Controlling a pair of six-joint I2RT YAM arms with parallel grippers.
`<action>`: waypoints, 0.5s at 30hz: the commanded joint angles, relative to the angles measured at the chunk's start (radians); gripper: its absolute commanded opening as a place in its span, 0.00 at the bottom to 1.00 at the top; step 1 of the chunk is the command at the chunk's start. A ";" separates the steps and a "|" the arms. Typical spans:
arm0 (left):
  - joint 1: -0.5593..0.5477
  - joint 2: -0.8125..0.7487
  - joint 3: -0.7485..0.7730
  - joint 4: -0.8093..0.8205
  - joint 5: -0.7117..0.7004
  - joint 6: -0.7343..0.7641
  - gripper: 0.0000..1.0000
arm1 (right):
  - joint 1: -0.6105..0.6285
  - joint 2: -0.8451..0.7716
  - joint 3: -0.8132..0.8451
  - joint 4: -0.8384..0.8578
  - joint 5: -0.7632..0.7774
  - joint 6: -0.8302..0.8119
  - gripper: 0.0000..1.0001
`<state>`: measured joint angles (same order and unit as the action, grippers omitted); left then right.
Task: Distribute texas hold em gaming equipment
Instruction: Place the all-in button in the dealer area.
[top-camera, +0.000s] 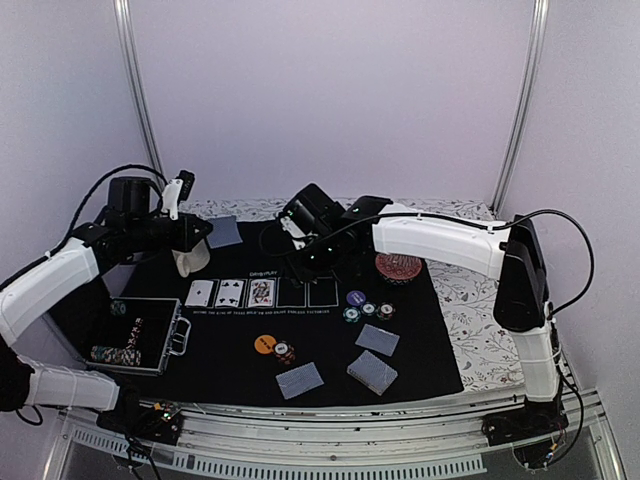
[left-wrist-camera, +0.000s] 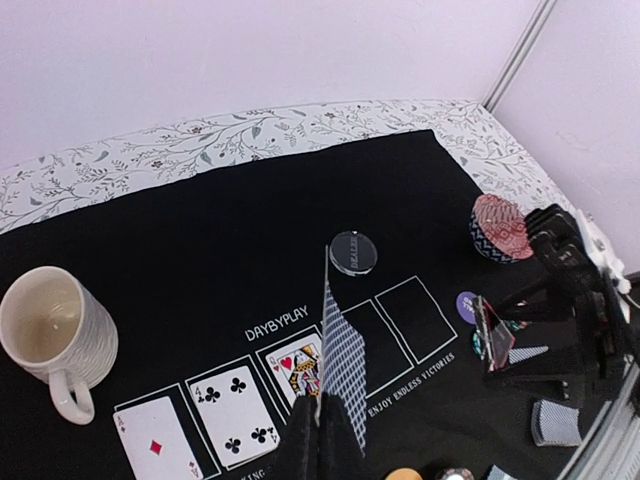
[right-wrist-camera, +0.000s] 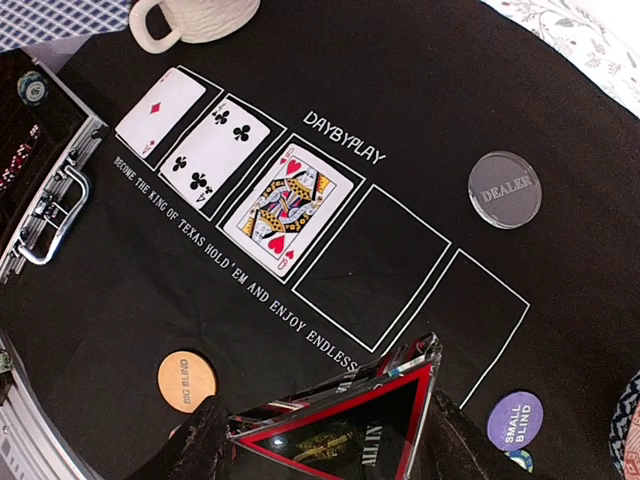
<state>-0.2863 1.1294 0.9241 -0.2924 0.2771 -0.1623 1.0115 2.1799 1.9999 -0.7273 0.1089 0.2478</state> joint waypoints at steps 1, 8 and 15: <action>0.018 0.017 -0.020 0.052 -0.028 -0.006 0.00 | 0.026 -0.001 0.028 0.008 -0.023 -0.026 0.50; 0.037 0.005 -0.030 0.050 -0.036 -0.007 0.00 | 0.175 0.015 0.018 0.073 -0.127 -0.177 0.50; 0.051 0.000 -0.027 0.041 -0.057 -0.004 0.00 | 0.266 0.142 0.099 0.111 -0.199 -0.272 0.49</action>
<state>-0.2531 1.1404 0.9005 -0.2676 0.2375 -0.1665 1.2514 2.2299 2.0438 -0.6579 -0.0280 0.0505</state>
